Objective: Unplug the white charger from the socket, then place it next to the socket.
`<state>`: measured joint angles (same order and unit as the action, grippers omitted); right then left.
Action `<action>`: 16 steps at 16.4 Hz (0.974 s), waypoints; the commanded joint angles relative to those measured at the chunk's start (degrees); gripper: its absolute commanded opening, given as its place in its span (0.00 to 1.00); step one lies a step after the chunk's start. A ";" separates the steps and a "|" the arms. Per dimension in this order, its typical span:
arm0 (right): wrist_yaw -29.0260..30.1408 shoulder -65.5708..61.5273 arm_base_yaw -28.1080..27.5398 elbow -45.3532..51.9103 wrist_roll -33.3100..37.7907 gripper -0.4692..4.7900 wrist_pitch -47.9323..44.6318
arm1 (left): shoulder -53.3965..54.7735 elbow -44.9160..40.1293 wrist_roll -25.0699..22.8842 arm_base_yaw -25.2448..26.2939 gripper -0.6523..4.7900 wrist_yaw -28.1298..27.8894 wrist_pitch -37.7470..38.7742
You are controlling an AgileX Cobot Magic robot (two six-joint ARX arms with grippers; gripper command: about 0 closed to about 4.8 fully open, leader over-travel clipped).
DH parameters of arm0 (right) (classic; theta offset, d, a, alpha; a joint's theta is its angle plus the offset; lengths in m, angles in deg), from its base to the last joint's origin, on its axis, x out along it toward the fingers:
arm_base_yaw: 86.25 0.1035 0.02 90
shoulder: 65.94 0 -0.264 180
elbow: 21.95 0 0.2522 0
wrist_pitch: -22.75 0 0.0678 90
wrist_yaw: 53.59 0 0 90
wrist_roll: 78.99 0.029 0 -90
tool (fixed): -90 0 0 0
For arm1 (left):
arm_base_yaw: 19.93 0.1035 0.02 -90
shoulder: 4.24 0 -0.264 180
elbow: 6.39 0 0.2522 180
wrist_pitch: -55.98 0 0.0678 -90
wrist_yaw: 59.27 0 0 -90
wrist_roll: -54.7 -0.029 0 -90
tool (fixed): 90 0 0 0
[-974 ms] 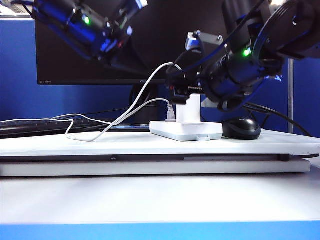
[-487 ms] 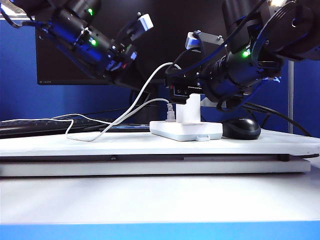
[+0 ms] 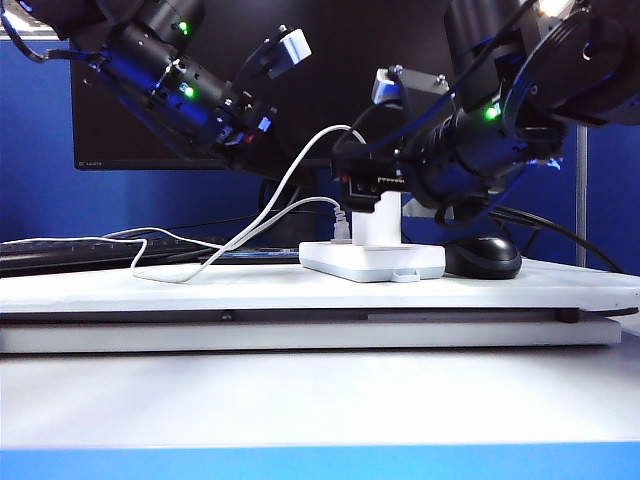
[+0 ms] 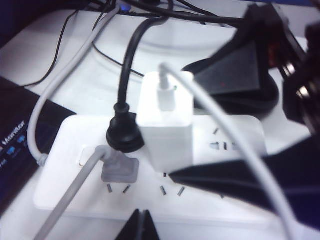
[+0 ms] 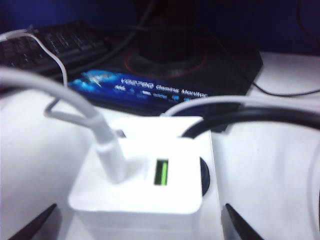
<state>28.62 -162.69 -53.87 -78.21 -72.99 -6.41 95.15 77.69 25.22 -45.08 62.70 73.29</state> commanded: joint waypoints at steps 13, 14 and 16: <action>-0.04 -0.07 0.02 -0.15 -0.24 0.79 -1.09 | 9.18 10.32 15.63 0.87 0.11 1.20 1.99; -0.04 -0.07 0.02 -0.17 -0.24 0.79 -1.27 | 9.29 10.32 14.88 0.98 0.11 0.94 2.40; -0.04 -0.07 0.02 -0.15 -0.24 0.79 -2.10 | 9.29 10.29 13.88 1.44 0.11 0.81 3.43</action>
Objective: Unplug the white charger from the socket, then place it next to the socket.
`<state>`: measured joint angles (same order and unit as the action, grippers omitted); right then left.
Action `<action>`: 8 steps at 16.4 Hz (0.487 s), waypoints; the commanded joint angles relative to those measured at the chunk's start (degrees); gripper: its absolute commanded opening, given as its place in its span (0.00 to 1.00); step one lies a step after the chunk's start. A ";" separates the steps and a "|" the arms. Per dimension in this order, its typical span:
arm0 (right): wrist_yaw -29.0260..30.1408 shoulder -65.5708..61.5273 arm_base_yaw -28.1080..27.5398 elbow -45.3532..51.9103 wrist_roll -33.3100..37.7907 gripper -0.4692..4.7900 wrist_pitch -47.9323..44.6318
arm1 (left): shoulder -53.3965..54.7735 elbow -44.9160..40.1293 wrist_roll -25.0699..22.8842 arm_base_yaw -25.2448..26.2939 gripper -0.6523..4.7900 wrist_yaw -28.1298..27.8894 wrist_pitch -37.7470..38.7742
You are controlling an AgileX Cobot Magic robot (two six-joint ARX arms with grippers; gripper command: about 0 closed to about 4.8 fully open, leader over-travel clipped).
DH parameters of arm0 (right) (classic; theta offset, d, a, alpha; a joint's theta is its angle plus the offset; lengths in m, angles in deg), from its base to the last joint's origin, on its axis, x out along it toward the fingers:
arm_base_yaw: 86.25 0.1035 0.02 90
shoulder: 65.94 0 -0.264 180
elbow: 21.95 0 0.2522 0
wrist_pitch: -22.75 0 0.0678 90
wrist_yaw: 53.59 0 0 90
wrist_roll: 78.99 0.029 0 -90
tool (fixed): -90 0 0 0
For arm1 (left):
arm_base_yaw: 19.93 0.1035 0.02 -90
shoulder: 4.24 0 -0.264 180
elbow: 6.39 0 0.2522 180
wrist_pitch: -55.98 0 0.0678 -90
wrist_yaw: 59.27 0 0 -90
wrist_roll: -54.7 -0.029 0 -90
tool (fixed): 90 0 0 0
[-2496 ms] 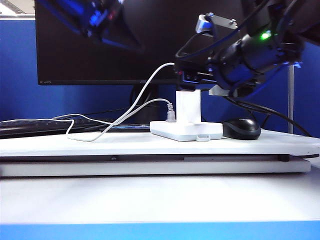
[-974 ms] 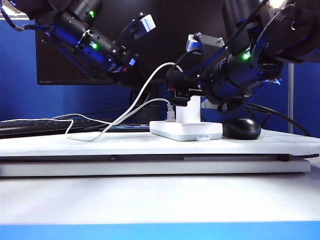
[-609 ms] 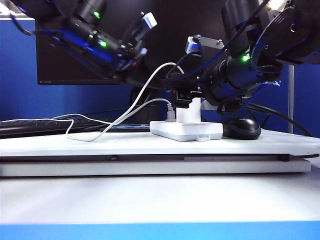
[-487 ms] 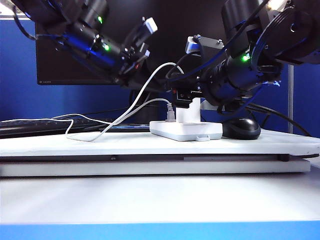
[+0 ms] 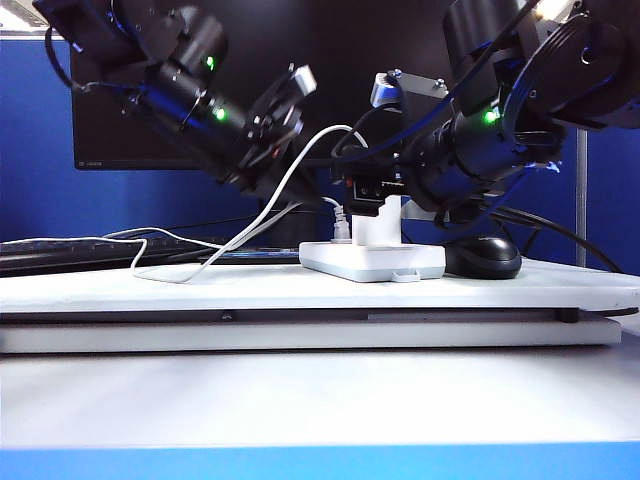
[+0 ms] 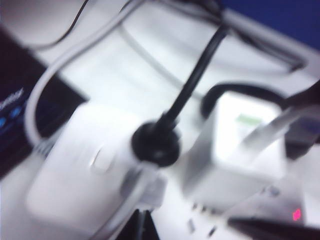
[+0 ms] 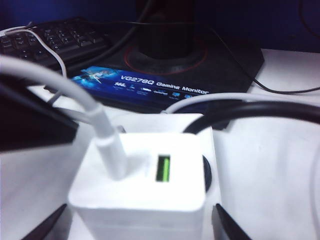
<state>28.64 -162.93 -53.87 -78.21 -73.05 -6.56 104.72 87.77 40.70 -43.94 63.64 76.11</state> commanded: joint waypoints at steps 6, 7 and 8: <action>-0.09 0.11 0.00 -0.17 -0.28 0.66 -2.23 | 0.48 0.70 -4.39 0.61 0.11 -0.50 1.79; -0.09 0.09 0.00 -0.17 -0.42 0.66 -2.23 | 0.61 0.90 -4.46 0.61 0.11 -0.50 1.90; -0.07 0.07 0.00 -0.17 -0.42 0.66 -2.23 | 0.63 0.92 -4.48 0.61 0.11 -0.52 1.90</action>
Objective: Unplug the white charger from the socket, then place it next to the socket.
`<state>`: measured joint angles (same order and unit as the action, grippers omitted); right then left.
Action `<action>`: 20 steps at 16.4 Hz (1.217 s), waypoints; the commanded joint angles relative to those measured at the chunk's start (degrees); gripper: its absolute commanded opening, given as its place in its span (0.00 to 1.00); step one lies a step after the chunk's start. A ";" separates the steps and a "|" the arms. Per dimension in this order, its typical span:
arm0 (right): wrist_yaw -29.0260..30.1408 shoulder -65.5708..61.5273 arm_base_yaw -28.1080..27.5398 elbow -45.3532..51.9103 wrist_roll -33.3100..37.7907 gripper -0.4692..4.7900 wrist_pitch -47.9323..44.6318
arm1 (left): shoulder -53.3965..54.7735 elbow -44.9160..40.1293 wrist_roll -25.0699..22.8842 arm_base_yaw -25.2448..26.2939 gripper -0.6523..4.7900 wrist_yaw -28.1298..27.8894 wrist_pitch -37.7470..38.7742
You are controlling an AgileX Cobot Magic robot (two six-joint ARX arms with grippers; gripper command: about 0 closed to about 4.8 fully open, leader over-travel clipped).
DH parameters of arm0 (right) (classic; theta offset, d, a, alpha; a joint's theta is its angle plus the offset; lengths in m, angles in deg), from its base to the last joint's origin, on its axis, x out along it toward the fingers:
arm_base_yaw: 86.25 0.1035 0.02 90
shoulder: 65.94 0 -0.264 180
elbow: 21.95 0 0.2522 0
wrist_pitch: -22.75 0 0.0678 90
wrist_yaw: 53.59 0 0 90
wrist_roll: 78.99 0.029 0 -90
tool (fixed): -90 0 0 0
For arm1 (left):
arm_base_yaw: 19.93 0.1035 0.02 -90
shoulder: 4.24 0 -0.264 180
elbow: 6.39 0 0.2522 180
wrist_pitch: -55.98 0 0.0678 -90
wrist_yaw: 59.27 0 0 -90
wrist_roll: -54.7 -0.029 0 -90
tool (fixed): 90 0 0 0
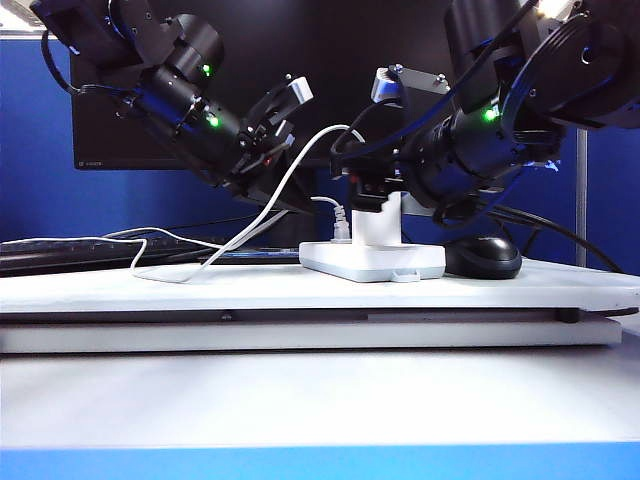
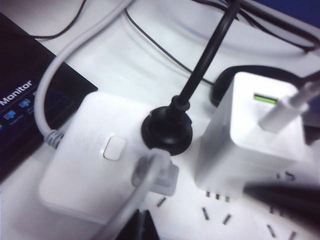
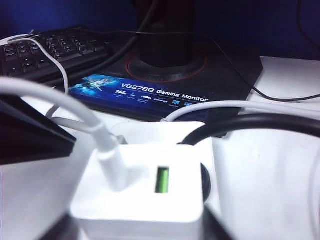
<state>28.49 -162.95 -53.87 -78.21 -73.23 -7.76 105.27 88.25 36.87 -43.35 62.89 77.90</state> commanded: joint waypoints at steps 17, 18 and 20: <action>-0.07 -2.69 -0.09 -5.11 -0.24 0.68 2.91 | 0.09 0.48 -4.48 0.13 0.11 4.07 2.95; -0.13 -2.67 -0.09 -5.11 -0.24 0.68 3.72 | 0.09 0.48 -4.50 0.17 0.11 4.07 2.93; -0.57 -2.67 -0.09 -5.11 -0.26 0.68 4.59 | 0.09 0.48 -4.50 0.42 0.11 4.04 2.93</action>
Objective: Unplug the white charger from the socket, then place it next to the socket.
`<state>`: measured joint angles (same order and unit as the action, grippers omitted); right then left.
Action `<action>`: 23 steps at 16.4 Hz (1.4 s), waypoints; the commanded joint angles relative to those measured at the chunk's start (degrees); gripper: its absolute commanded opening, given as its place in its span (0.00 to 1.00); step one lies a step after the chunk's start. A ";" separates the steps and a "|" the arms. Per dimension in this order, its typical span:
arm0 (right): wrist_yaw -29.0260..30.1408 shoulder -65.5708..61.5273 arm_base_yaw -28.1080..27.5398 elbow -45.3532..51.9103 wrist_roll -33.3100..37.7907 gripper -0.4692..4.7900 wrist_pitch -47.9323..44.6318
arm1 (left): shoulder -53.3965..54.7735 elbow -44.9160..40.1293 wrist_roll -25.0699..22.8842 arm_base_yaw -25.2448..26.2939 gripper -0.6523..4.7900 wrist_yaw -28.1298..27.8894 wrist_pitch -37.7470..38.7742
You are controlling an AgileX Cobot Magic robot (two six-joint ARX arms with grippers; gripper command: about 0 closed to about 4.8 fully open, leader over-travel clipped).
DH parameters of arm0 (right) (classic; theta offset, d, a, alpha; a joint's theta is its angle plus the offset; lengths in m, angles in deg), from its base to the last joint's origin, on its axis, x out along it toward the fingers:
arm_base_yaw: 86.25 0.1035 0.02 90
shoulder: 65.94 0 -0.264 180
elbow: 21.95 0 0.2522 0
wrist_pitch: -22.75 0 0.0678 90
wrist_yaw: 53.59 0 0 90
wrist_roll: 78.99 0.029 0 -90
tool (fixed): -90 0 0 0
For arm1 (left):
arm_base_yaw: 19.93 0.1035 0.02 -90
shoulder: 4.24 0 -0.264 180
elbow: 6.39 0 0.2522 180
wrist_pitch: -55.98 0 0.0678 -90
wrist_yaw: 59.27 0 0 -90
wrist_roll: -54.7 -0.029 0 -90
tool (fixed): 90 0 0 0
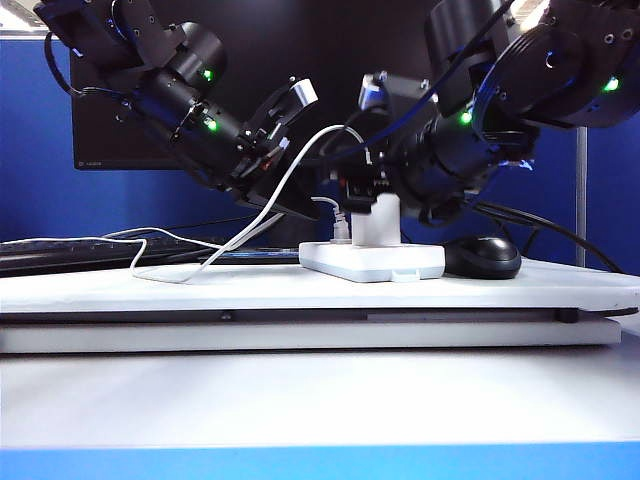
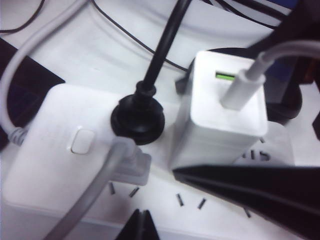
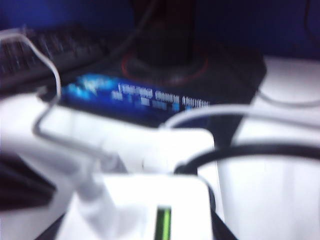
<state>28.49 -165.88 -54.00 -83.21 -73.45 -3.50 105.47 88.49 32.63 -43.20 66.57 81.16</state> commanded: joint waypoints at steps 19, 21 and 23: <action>1.64 0.33 0.04 -0.13 -0.02 0.09 0.33 | 1.36 2.47 -6.75 0.98 0.11 1.90 -0.13; 2.97 0.33 0.11 -0.13 -0.02 0.09 0.35 | 2.05 3.80 -8.39 0.98 0.11 1.88 1.81; 2.95 0.31 0.11 -0.13 -0.02 0.09 0.35 | 2.19 4.02 -9.64 0.92 0.11 1.88 2.75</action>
<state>29.17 -165.79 -54.20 -83.21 -73.86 -2.56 107.74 92.21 23.93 -42.19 68.05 83.78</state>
